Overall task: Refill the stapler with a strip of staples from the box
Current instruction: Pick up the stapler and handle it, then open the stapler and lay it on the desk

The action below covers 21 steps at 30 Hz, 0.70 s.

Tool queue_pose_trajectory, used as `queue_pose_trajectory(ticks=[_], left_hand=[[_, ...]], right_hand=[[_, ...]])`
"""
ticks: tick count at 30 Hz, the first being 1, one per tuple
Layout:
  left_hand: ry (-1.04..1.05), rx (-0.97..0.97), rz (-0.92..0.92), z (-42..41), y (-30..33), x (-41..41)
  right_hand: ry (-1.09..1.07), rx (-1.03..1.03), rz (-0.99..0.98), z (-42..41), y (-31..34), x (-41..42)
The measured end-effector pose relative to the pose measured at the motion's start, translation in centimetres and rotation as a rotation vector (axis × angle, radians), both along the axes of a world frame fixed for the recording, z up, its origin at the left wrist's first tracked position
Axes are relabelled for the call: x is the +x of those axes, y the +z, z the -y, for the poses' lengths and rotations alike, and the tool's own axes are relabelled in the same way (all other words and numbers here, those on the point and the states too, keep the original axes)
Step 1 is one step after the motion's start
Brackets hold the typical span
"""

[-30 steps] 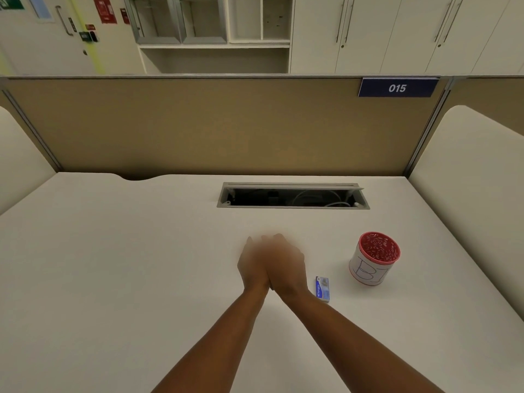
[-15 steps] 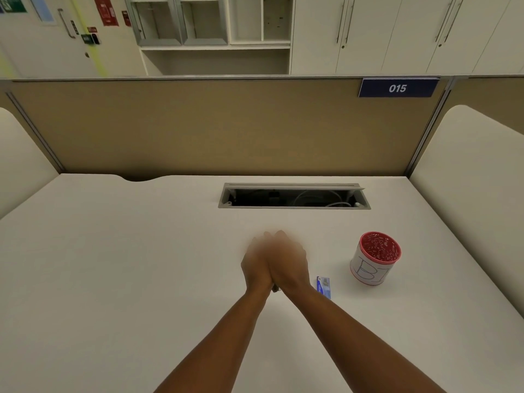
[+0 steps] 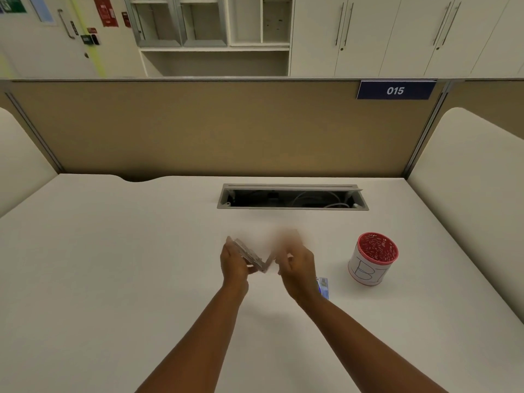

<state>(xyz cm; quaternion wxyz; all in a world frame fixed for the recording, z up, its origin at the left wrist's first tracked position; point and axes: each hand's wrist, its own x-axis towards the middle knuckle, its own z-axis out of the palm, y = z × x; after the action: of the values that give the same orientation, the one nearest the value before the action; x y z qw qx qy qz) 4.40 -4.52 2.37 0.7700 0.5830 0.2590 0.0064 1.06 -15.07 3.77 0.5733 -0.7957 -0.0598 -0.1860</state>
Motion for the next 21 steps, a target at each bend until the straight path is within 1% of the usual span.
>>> queue_pose_trajectory(ticks=[6, 9, 13, 15, 16, 18, 21], left_hand=[[0.044, -0.113, 0.049, -2.1, -0.3, 0.5], [0.009, -0.105, 0.057, -2.1, -0.1, 0.5], [-0.009, -0.058, 0.042, -2.0, -0.3, 0.5], [-0.02, -0.039, 0.032, -2.1, -0.6, 0.4], [-0.031, -0.028, 0.03, -2.2, -0.7, 0.4], [-0.065, 0.006, 0.025, -2.2, -0.8, 0.3], [-0.132, 0.055, 0.0, -1.7, -0.8, 0.0]], right_hand=[[0.14, 0.279, -0.216, 2.7, -1.9, -1.8], [0.173, 0.362, -0.358, 3.2, -3.0, -2.2], [0.223, 0.351, -0.428, 3.4, -3.4, -2.2], [0.233, 0.273, -0.439, 3.5, -3.2, -1.9], [0.21, 0.178, -0.41, 3.5, -3.0, -1.7], [0.162, -0.102, -0.282, 3.4, -2.4, -1.1], [0.253, -0.5, -0.07, 2.3, -1.3, -0.2]])
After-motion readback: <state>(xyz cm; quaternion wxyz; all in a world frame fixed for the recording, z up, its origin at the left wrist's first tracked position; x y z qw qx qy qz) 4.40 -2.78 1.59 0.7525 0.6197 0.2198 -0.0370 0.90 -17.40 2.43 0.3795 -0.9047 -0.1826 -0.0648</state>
